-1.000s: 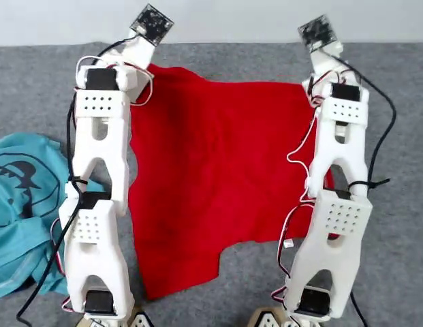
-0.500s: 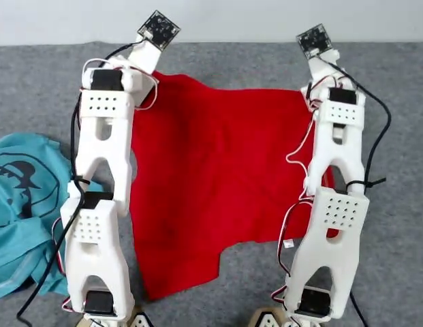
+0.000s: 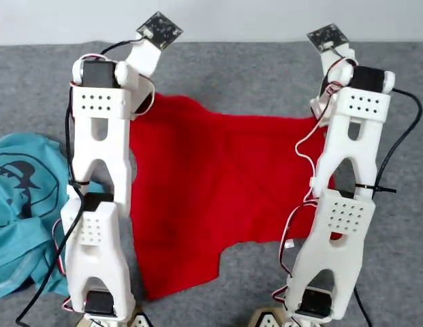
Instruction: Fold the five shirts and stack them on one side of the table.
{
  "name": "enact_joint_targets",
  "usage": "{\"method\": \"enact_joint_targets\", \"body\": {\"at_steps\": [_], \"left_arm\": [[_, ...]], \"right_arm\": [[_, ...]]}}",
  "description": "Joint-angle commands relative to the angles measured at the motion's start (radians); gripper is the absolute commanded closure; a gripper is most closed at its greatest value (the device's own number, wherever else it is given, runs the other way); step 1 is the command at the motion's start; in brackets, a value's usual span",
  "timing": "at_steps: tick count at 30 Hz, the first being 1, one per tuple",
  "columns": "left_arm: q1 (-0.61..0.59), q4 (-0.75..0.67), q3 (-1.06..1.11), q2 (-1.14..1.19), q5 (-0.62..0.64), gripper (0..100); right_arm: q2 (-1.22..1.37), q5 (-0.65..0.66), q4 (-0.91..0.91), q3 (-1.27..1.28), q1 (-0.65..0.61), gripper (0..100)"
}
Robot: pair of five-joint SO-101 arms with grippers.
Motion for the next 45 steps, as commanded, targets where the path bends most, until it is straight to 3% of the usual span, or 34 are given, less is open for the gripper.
{"method": "enact_joint_targets", "body": {"at_steps": [1, 6, 16, 25, 32, 41, 45], "left_arm": [[0.008, 0.032, 0.173, -0.158, -0.072, 100], [0.035, 0.031, 0.555, -0.399, -0.150, 100], [0.071, 0.029, 1.099, -0.779, -0.242, 100], [0.078, 0.029, 1.353, -0.965, -0.244, 100], [0.083, 0.031, 1.511, -1.096, -0.242, 100], [0.315, 0.026, 1.696, -1.297, -0.239, 99], [0.290, 0.026, 1.701, -1.316, -0.238, 96]], "right_arm": [[-0.088, 0.020, 0.067, -0.054, 0.027, 99.0], [-0.171, 0.026, 0.067, 0.087, 0.064, 99.0], [-0.513, 0.069, 0.064, 0.671, 0.081, 99.0], [-0.684, 0.153, 0.061, 1.005, 0.097, 99.0], [-0.697, 0.226, 0.056, 1.063, 0.185, 99.0], [-0.696, 0.253, 0.033, 1.068, 0.211, 99.0], [-0.700, 0.253, 0.038, 1.068, 0.208, 95.4]]}}
